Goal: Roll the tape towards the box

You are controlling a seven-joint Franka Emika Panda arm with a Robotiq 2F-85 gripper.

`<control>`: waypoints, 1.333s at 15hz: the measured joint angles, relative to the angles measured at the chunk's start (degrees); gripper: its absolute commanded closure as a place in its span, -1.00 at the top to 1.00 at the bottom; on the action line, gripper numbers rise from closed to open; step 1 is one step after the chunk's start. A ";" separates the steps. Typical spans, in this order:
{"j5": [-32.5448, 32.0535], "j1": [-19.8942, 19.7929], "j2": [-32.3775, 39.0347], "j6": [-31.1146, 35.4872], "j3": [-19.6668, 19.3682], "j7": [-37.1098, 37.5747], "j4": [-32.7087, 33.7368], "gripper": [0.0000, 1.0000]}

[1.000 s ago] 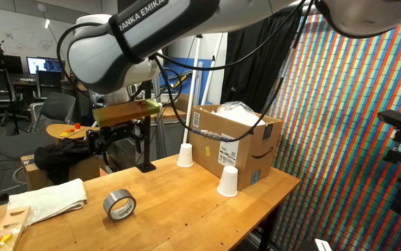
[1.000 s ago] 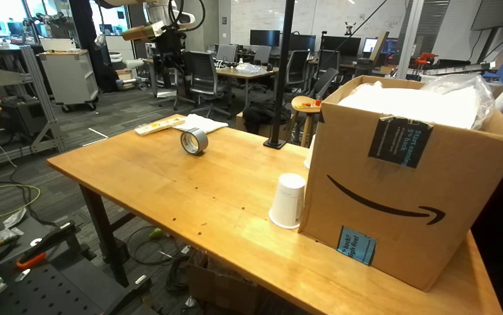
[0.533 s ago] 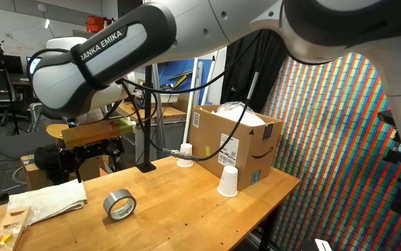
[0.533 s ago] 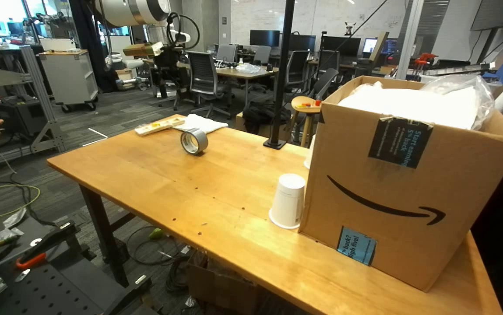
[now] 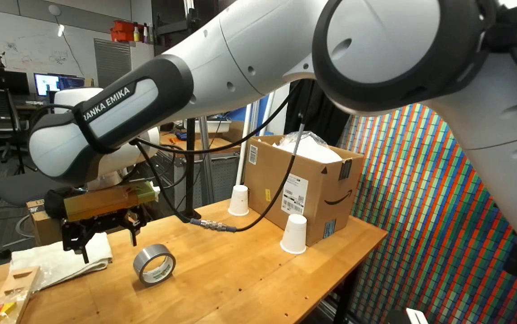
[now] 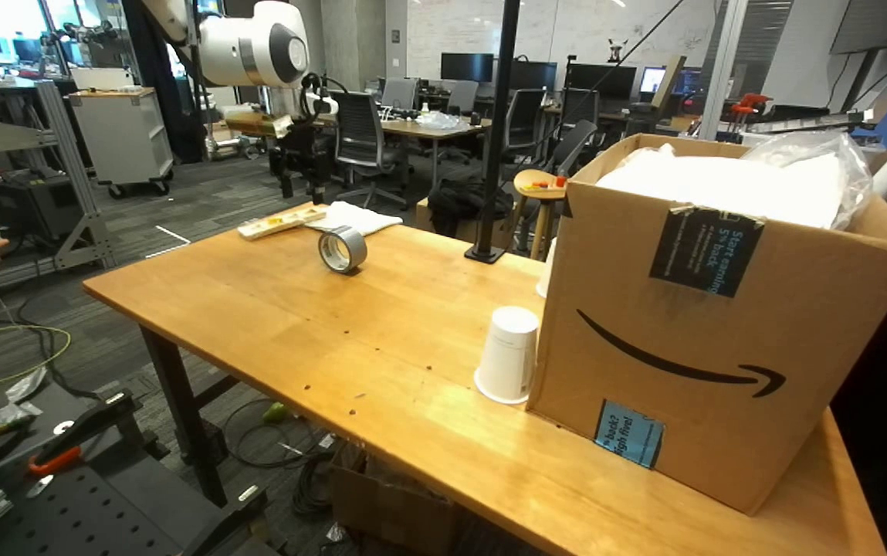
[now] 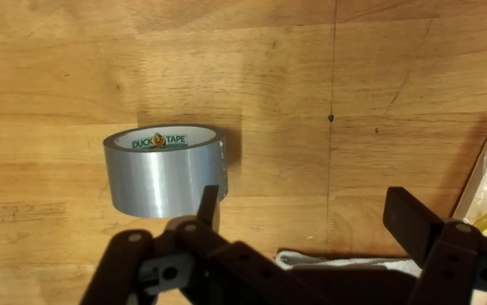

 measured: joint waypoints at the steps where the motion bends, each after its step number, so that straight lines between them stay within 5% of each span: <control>1: 0.45 0.00 1.02 0.26 -0.05 -0.14 0.64 1.00; 20: 4.22 -0.81 10.11 2.99 -2.62 -5.18 6.79 1.00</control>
